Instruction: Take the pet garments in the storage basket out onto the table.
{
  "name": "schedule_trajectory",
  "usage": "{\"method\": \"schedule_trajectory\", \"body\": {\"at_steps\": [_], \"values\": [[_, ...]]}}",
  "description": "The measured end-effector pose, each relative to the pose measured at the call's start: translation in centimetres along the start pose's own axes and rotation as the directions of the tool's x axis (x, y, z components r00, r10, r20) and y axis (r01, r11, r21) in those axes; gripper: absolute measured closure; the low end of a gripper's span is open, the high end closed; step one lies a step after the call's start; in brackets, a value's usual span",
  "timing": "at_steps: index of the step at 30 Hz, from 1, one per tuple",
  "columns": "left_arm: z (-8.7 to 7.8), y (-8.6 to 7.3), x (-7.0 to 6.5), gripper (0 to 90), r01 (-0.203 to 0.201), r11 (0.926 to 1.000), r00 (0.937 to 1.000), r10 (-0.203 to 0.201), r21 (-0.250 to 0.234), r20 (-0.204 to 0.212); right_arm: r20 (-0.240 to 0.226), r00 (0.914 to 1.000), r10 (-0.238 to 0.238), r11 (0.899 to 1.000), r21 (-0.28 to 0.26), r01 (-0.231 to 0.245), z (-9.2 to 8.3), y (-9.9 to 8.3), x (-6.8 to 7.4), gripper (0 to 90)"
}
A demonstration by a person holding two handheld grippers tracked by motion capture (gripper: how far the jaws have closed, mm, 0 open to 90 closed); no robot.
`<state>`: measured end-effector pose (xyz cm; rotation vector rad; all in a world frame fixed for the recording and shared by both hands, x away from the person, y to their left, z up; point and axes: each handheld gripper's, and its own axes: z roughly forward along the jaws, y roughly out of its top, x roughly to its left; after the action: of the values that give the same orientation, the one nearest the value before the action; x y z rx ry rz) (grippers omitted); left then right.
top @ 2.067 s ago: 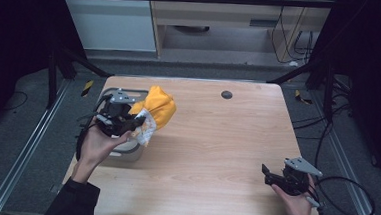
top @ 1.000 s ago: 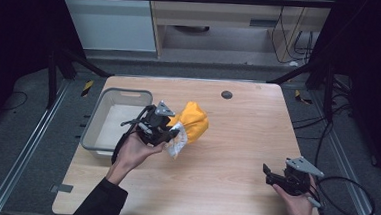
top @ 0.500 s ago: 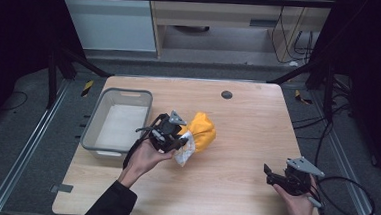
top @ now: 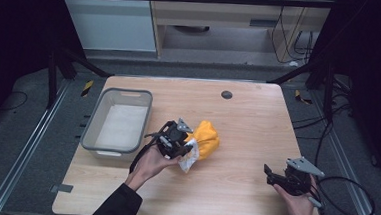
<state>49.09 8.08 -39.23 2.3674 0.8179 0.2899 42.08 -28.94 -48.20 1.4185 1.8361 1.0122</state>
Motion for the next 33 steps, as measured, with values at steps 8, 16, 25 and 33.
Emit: {"method": "schedule_trajectory", "body": {"at_steps": [8,16,25,33], "values": [[1.4,-0.4,-0.7,82.1,-0.015,0.9998,0.9998,0.015,0.012,0.017,0.001,1.0000,-0.006,1.000,0.002,0.006,0.1,0.0,0.0,13.5],[2.6,-1.0,-1.2,81.3,-0.025,0.9993,0.9993,0.024,0.027,0.029,0.001,1.0000,-0.003,1.000,0.006,0.003,0.1,-0.1,0.0,13.5],[4.0,-1.3,-1.7,77.2,-0.034,0.9984,0.9988,0.032,0.045,0.037,0.000,1.0000,-0.008,1.000,0.006,0.008,0.1,-0.2,-0.1,13.5],[4.4,-1.7,-1.8,65.6,-0.034,0.9980,0.9990,0.033,0.053,0.029,-0.004,0.9999,-0.013,1.000,0.012,0.013,0.2,-0.2,0.0,13.2]]}}
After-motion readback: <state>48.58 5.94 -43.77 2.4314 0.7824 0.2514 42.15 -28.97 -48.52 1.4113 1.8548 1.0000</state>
